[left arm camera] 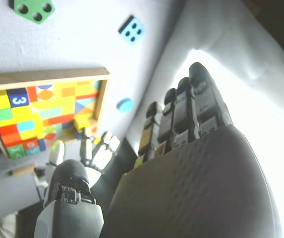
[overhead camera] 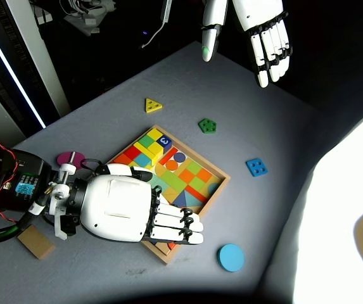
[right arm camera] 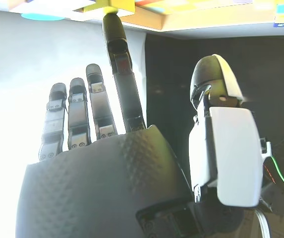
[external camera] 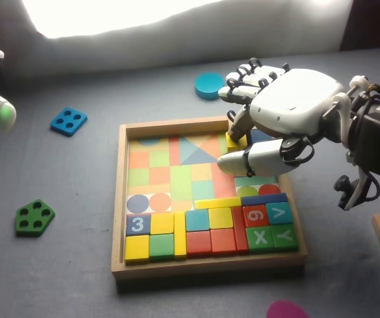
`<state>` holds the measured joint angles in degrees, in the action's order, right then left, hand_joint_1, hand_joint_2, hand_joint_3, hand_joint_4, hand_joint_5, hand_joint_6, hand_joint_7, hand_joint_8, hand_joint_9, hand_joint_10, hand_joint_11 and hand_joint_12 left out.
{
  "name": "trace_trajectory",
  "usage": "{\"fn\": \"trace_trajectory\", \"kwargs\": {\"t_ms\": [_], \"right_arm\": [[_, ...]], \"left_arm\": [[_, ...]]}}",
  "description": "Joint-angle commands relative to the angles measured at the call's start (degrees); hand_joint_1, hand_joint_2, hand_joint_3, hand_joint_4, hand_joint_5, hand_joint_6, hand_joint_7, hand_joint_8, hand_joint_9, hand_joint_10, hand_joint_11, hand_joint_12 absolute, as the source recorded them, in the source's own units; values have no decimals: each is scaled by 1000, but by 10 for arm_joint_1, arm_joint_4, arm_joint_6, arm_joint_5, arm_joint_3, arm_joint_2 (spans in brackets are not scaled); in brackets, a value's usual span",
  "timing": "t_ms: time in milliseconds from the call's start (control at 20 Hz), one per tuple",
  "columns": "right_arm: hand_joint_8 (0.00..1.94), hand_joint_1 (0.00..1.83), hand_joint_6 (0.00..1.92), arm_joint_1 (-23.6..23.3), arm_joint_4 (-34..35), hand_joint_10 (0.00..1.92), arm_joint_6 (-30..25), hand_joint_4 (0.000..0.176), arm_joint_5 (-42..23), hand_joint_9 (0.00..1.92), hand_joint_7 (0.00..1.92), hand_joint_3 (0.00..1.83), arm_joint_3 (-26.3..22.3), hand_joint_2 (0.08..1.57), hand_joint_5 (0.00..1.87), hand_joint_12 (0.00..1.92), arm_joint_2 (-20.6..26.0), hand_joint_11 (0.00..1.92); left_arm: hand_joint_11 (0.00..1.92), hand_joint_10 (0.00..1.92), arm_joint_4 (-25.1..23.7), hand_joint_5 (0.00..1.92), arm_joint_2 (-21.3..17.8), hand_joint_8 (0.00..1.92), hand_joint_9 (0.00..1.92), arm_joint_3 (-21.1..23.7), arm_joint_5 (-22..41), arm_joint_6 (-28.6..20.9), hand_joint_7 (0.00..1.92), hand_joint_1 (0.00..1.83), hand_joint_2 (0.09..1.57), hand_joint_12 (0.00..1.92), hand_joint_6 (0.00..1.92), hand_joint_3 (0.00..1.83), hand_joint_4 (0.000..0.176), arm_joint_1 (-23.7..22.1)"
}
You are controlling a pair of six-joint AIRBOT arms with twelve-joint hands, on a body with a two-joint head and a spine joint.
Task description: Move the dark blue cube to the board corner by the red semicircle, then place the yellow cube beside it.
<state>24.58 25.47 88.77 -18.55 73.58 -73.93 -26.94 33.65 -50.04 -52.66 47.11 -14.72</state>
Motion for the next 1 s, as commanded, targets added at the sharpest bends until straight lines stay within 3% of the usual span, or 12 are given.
{"fn": "trace_trajectory", "kwargs": {"t_ms": [0,200,450,650,800,950], "right_arm": [[6,0,4,6,-4,0,10,0,-32,0,151,2,7,1165,838,0,7,0],[4,0,7,7,-4,0,10,0,-35,0,144,1,7,1161,847,0,13,0],[0,0,0,7,-4,0,11,0,-43,0,125,0,7,1160,830,0,15,0],[9,0,8,3,-4,0,11,0,-51,0,148,2,7,1164,847,0,15,0],[6,0,6,-4,-4,0,11,0,-68,0,143,2,7,1165,844,0,15,0],[2,0,1,-11,-4,0,10,0,-86,0,135,0,7,1160,832,0,14,0]], "left_arm": [[0,0,-20,0,-3,0,0,-1,47,1,0,0,1132,360,0,3,50,-6],[0,0,-20,0,-3,0,0,-1,47,1,0,0,1131,389,0,2,54,-6],[0,0,-20,0,-3,0,0,-1,47,1,0,0,1136,224,0,2,52,-6],[0,0,-20,0,-3,0,0,-1,47,2,0,0,1124,240,0,0,57,-7],[0,0,-20,0,-3,0,0,-1,47,2,0,0,1134,97,0,1,53,-7],[0,0,-20,0,-3,0,0,-1,47,2,0,0,1121,107,0,0,55,-7]]}}
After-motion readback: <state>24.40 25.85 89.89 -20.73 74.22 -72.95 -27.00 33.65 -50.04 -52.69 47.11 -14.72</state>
